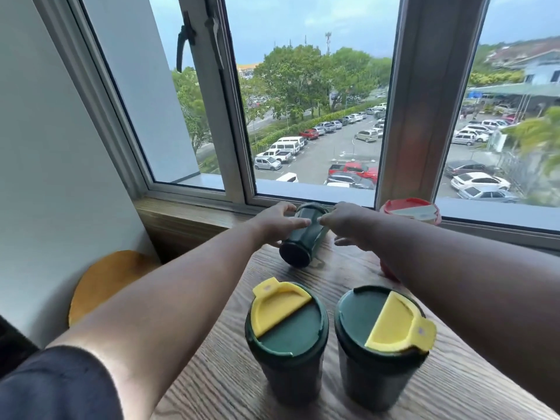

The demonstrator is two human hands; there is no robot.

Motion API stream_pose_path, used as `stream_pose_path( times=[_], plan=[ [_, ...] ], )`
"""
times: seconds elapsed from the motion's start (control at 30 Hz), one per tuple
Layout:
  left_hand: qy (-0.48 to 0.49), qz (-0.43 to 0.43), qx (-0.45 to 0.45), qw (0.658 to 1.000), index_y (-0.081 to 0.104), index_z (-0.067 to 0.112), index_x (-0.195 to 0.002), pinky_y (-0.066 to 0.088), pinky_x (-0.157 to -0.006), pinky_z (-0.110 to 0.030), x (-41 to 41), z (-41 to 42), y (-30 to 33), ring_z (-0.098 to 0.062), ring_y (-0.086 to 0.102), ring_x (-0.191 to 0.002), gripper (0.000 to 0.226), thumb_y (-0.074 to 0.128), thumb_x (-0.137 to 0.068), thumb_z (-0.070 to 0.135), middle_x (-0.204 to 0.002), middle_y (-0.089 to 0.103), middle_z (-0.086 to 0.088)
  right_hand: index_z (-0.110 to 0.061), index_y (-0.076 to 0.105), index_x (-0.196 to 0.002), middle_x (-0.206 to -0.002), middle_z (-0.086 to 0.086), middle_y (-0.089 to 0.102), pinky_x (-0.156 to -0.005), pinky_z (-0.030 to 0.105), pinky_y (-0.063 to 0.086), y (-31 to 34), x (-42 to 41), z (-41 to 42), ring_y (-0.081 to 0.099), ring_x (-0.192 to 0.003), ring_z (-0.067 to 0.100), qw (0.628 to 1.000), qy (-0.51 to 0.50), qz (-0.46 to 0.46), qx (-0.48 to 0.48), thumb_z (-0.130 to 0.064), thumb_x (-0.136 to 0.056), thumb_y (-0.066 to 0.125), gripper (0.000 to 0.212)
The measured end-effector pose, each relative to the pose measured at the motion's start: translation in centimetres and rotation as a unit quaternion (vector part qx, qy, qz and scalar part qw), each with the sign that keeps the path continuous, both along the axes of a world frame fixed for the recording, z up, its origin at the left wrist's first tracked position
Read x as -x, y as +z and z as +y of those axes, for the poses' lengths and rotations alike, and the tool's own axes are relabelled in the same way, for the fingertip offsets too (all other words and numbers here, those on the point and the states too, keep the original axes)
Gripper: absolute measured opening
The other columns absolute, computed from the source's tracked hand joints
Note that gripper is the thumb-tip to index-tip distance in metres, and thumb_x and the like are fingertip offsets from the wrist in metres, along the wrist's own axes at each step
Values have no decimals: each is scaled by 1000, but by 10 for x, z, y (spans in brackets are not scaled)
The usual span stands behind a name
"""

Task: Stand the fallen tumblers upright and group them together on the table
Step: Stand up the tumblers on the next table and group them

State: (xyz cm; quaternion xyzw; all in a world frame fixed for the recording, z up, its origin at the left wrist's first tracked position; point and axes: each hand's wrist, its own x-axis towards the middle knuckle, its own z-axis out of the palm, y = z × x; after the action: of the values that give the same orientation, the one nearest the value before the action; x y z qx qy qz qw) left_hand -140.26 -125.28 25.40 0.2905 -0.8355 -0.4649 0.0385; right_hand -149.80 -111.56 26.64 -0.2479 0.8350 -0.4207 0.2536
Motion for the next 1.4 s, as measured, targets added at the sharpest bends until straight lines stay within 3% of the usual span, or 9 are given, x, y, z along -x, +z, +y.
stream_pose_path(
  times=[0.17, 0.27, 0.37, 0.5, 0.63, 0.77, 0.93, 1.13, 1.4],
  plan=[
    [-18, -40, -7, 999, 34, 25, -148, 57, -70, -36, 11, -8, -6, -23, 64, -98, 70, 72, -90, 35, -126, 56, -11, -11, 56, -87, -108, 12, 56, -93, 42, 55, -7, 3, -8, 57, -106, 28, 999, 9, -36, -6, -18, -96, 57, 11],
    [-9, -29, -35, 999, 33, 26, -148, 55, -68, -35, 12, -9, -11, -22, 64, -98, 74, 75, -87, 33, -127, 58, -10, -9, 57, -90, -102, 12, 58, -90, 39, 56, -11, 8, -12, 59, -89, 23, 998, 7, -65, 8, -15, -96, 56, 9],
    [7, -3, -50, 999, 34, 26, -148, 52, -64, -32, 10, -10, -15, -18, 64, -92, 76, 77, -85, 30, -125, 59, -7, -8, 54, -101, -91, 9, 58, -75, 35, 55, -12, 10, -15, 58, -75, 20, 994, -2, -101, 34, -14, -95, 57, 9],
    [13, 43, -76, 996, 33, 26, -148, 59, -74, -42, 1, -9, -19, -26, 65, -103, 83, 82, -80, 24, -127, 58, -10, -6, 54, -117, -108, 13, 60, -60, 31, 56, -7, 7, -12, 63, -88, 23, 994, 0, -81, 68, -16, -96, 55, 23],
    [-4, 103, -91, 991, 32, 31, -146, 59, -74, -42, -19, -3, -20, -26, 64, -98, 85, 83, -79, 15, -112, 60, -12, -15, 47, -121, -103, 10, 56, -77, 41, 61, -3, 0, -1, 63, -91, 24, 992, 11, -32, 123, -25, -98, 54, 26],
    [-14, 148, -30, 988, 32, 47, -144, 61, -79, -50, -40, 9, -25, -32, 66, -101, 109, 94, -55, 36, -115, 59, -11, -16, 49, -111, -96, 13, 59, -78, 51, 60, 4, -11, 16, 67, -86, 33, 989, 34, 44, 136, -29, -97, 58, 22],
    [-21, 197, -86, 976, 47, 52, -125, 62, -75, -50, -64, 21, -24, -33, 66, -95, 77, 85, -71, 13, -113, 55, -17, -21, 51, -92, -102, 14, 63, -76, 51, 60, 10, -22, 37, 68, -89, 35, 984, 81, 78, 137, -30, -93, 63, 15],
    [-49, 195, -74, 977, 45, 40, -131, 61, -81, -46, -91, 32, -17, -33, 64, -105, 69, 78, -82, 3, -117, 54, -22, -12, 60, -96, -99, 11, 66, -84, 49, 59, 13, -34, 54, 70, -88, 26, 979, 138, 43, 146, -17, -82, 77, 22],
    [-74, 169, -67, 980, 52, 48, -125, 56, -87, -39, -104, 34, -9, -18, 65, -85, 76, 90, -61, 30, -118, 58, -19, -16, 68, -90, -103, 9, 70, -84, 48, 59, 13, -43, 70, 73, -89, 29, 978, 143, 78, 132, -23, -71, 86, 27]
  ],
)
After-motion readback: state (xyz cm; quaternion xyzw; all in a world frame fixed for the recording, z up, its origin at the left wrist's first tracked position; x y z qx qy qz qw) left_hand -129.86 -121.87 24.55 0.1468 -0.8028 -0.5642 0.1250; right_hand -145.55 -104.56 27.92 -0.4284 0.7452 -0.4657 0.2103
